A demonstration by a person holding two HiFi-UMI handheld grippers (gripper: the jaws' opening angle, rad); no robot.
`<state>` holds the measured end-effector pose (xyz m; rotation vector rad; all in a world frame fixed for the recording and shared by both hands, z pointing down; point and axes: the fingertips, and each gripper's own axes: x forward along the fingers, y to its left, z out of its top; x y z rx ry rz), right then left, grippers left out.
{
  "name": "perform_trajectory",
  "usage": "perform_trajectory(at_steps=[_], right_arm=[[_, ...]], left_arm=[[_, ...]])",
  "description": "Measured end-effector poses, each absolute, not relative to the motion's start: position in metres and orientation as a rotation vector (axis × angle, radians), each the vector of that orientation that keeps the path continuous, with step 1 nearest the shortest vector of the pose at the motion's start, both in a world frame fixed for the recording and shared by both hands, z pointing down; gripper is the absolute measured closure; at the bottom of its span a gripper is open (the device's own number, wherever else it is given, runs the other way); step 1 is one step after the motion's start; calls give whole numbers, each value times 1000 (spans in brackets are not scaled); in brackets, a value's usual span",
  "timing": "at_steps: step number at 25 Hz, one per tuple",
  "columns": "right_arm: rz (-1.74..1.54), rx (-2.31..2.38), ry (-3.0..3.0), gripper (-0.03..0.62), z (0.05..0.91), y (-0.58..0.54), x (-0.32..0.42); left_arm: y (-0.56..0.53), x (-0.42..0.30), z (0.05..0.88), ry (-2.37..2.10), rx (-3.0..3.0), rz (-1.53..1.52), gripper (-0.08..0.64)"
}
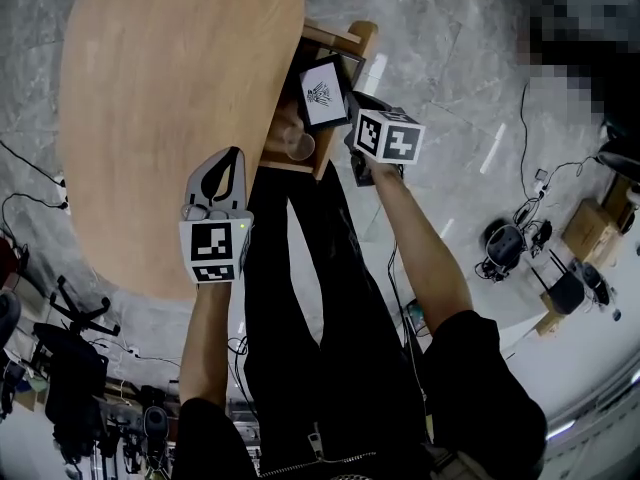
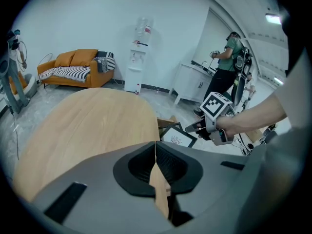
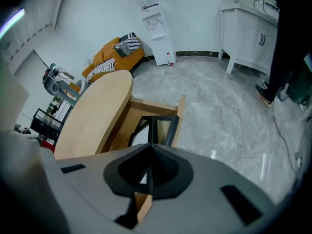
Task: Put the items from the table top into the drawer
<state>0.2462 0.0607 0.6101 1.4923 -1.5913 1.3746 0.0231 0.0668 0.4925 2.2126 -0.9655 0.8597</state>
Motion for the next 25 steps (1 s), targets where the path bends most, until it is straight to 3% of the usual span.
perform_trajectory(at_steps=[15,25], right_arm=[[1332,1412,-1729,581,584,50,198],[1068,1524,-2002,583,470,14,149]], left_arm=[[68,-2,483,-1025,2193,826,545],[45,-13,429,-1104,2249,771,545]])
